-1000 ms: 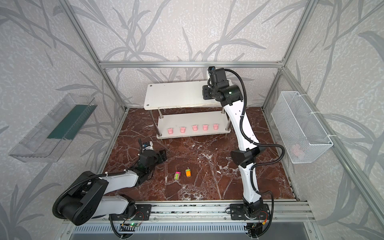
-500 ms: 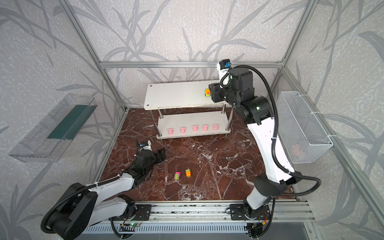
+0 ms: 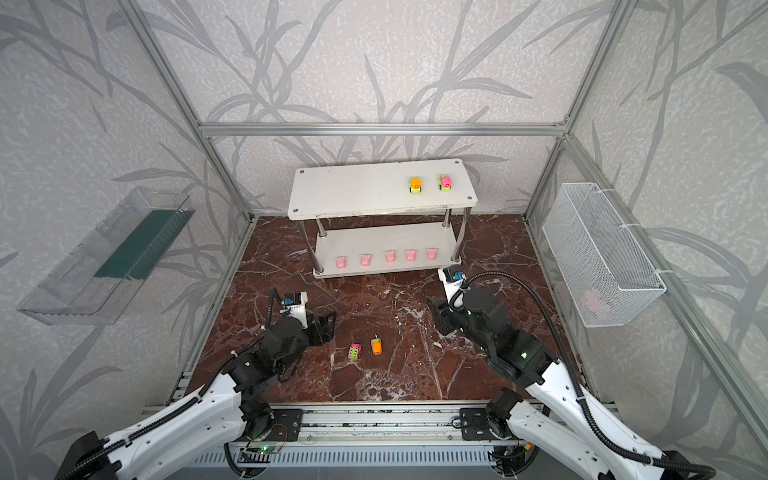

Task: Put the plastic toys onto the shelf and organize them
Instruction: 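Withdraw the right gripper toward the floor while the left gripper moves over the pink-topped truck, then lower the left gripper and close it on the pink-topped truck with green lego bed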

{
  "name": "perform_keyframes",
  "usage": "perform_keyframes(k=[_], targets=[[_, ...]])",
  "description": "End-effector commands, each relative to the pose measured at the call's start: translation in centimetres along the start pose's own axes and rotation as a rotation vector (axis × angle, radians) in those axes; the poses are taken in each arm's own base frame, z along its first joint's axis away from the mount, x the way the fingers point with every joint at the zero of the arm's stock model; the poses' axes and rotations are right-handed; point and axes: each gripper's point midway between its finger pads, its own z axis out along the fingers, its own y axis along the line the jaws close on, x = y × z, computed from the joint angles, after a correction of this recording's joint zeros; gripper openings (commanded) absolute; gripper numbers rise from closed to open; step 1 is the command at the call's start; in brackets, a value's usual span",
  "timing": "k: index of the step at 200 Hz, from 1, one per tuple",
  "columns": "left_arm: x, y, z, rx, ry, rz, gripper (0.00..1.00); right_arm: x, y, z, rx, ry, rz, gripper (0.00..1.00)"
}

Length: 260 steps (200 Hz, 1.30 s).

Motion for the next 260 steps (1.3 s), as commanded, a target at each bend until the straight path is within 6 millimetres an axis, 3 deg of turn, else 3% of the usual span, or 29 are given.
perform_keyframes(k=[1,43,126,260], targets=[[2.3,0.4,-0.3,-0.051,0.082,0.040,0.79,1.2,-0.6,-0.3,0.005,-0.039,0.142,0.50],[5.0,-2.2,-0.3,-0.020,0.154,0.122,0.79,4.3,-0.8,1.3,-0.001,-0.004,0.195,0.49],[8.2,-5.3,0.2,0.013,0.232,0.193,0.78,5.5,-0.3,3.6,-0.015,0.039,0.188,0.49],[10.5,-5.2,1.6,-0.047,0.317,0.220,0.62,7.3,-1.0,4.3,0.020,0.068,0.171,0.49]])
